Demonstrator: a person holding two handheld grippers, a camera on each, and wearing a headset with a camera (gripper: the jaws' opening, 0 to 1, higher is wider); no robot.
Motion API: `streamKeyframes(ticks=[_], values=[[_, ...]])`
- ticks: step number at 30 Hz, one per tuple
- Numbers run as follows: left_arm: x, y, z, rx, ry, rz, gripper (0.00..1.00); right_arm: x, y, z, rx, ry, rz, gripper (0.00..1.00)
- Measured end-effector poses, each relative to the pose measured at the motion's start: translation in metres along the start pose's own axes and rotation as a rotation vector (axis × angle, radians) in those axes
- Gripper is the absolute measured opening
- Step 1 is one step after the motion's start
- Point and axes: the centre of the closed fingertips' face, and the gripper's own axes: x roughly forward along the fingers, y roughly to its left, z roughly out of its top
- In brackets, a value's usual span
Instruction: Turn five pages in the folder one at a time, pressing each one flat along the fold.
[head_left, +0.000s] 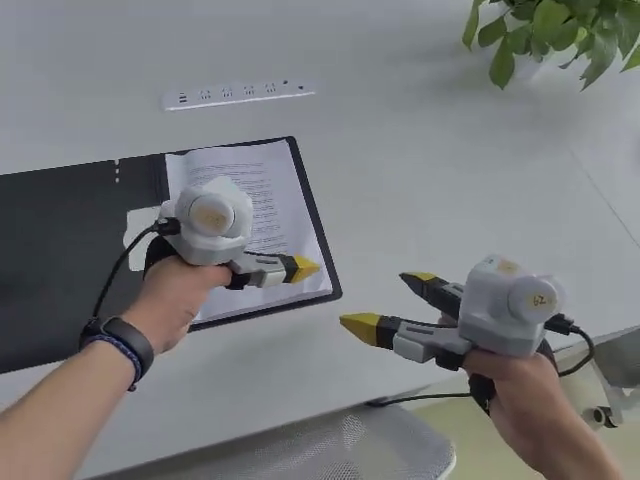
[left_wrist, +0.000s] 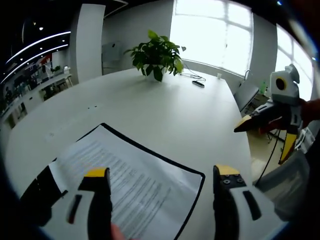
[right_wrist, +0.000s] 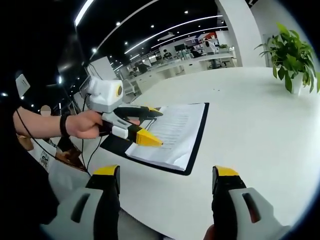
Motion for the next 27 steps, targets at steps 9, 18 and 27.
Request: streamKeyframes(ticks=[9, 18, 27], values=[[0.030, -0.003, -0.027, 0.012, 0.081, 0.026, 0.82, 0.005, -0.001, 0.003, -0.001, 0.003, 0.022, 0.74], [0.041, -0.005, -0.053, 0.085, 0.155, 0.028, 0.81, 0.009, -0.003, 0.004, -0.001, 0.005, 0.032, 0.73], [0.039, -0.002, -0.048, 0.044, 0.117, 0.000, 0.81, 0.016, -0.001, -0.002, 0.017, 0.012, 0.049, 0.73]])
